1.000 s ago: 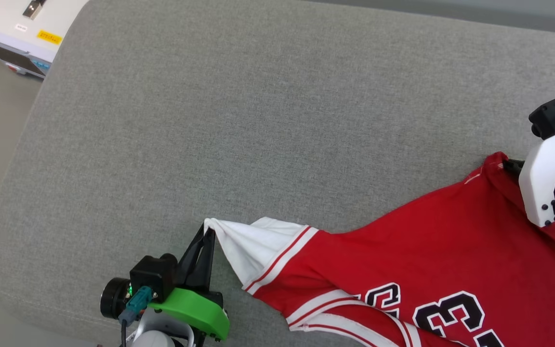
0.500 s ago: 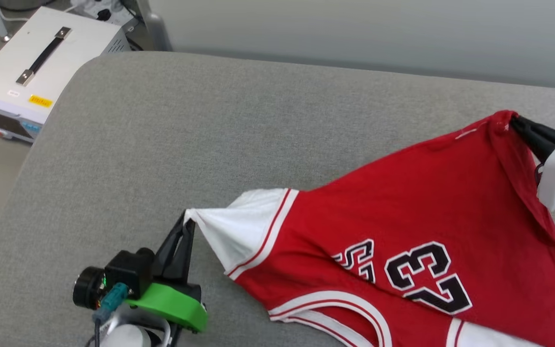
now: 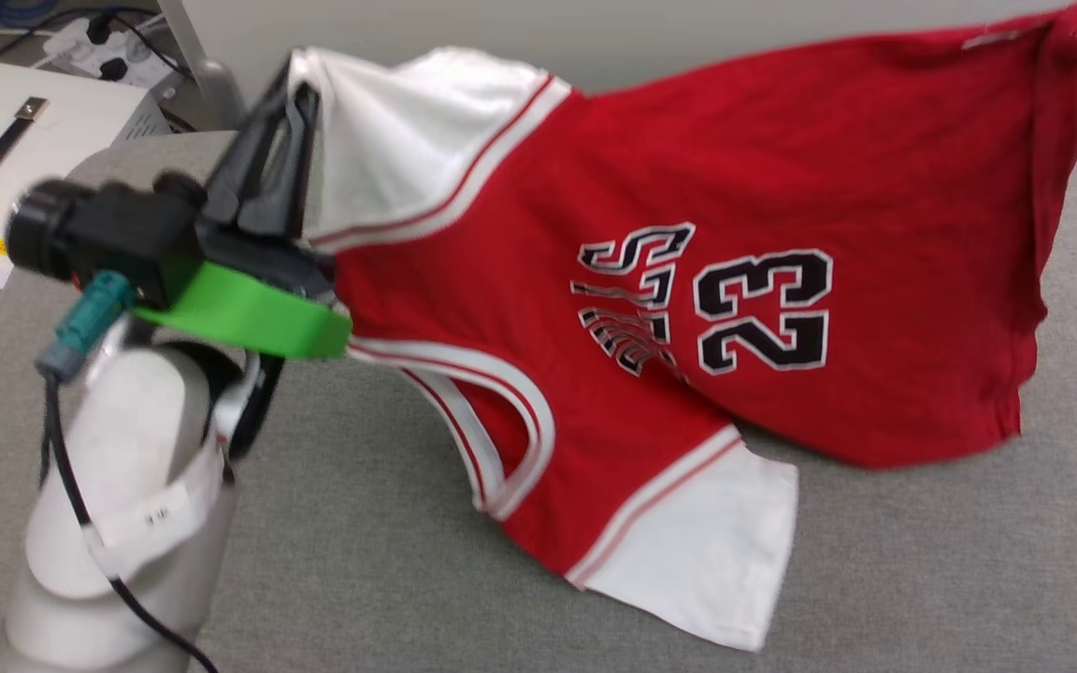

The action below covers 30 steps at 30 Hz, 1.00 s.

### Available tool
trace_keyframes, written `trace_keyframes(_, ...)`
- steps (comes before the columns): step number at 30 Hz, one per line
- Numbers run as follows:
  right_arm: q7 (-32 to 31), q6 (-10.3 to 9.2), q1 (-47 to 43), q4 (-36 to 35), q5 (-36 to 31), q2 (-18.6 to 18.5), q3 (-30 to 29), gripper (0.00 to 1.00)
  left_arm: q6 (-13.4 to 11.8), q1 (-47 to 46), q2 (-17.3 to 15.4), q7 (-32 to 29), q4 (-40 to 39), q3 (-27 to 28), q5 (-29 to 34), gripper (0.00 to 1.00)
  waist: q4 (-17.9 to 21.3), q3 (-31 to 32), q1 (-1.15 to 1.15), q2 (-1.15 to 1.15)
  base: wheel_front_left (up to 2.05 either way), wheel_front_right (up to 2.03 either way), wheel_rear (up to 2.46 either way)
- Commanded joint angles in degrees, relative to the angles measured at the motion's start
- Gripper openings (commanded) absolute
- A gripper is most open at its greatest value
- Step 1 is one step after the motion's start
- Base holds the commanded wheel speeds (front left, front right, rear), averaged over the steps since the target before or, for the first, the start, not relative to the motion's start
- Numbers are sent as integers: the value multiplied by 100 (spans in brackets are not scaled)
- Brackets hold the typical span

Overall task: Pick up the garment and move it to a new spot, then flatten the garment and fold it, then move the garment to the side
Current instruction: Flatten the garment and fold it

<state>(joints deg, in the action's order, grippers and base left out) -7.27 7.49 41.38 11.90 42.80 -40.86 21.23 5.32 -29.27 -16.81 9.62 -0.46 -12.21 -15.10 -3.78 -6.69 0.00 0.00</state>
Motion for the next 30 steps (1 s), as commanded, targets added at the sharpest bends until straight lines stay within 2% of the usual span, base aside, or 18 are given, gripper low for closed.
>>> trace_keyframes(1,-23,0,236,-61,-102,75,-140,0,37,-450,-67,-49,27,39,8,0,81,-362,0,0,0,0,0)
trace_keyframes(8,-204,0,1425,-59,-485,334,-700,0,165,-2490,-152,-207,423,-34,-258,0,122,-1244,0,0,0,0,0)
trace_keyframes(15,-215,0,3258,603,-1119,717,-926,0,207,-4662,-347,-151,1312,-296,-264,0,123,-2101,0,0,0,0,0)
trace_keyframes(24,322,0,5492,1957,-1749,1079,-634,0,215,-6975,-466,288,2798,-817,-138,0,132,-2762,0,0,0,0,0)
trace_keyframes(30,858,0,6414,2821,-1838,1290,-237,0,215,-7740,-538,503,3422,-888,-238,0,140,-3005,0,0,0,0,0)
